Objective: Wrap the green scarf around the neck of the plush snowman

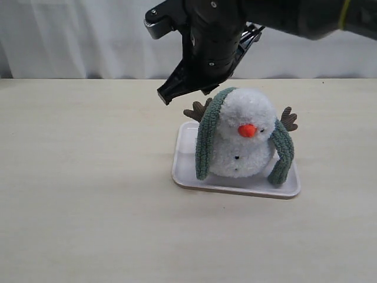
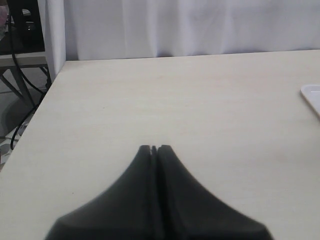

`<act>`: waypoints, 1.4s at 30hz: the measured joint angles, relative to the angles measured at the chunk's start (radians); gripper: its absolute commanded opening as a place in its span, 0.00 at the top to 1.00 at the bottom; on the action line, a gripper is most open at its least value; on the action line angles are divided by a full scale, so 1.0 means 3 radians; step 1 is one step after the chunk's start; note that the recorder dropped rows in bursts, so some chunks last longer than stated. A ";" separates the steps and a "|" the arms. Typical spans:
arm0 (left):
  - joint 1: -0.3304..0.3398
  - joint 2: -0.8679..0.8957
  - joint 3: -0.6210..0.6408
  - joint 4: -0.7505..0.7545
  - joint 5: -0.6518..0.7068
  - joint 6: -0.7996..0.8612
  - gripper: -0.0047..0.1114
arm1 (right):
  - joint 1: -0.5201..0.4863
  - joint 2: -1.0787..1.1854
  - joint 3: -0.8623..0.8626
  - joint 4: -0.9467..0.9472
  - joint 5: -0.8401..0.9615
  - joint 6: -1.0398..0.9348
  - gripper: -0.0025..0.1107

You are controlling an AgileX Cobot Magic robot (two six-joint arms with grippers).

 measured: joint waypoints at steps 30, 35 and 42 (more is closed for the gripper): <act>0.0000 0.0000 0.0000 0.0000 0.0000 0.0000 0.96 | -0.0176 0.0547 -0.0127 0.0086 0.0134 0.0023 0.94; 0.0000 0.0000 0.0000 0.0000 0.0000 0.0000 0.96 | -0.0176 0.0353 -0.0127 0.0086 0.0111 -0.0027 0.94; 0.0000 0.0000 0.0000 0.0000 0.0000 0.0000 0.96 | -0.0176 0.0339 -0.0127 -0.0272 0.0095 0.0225 0.94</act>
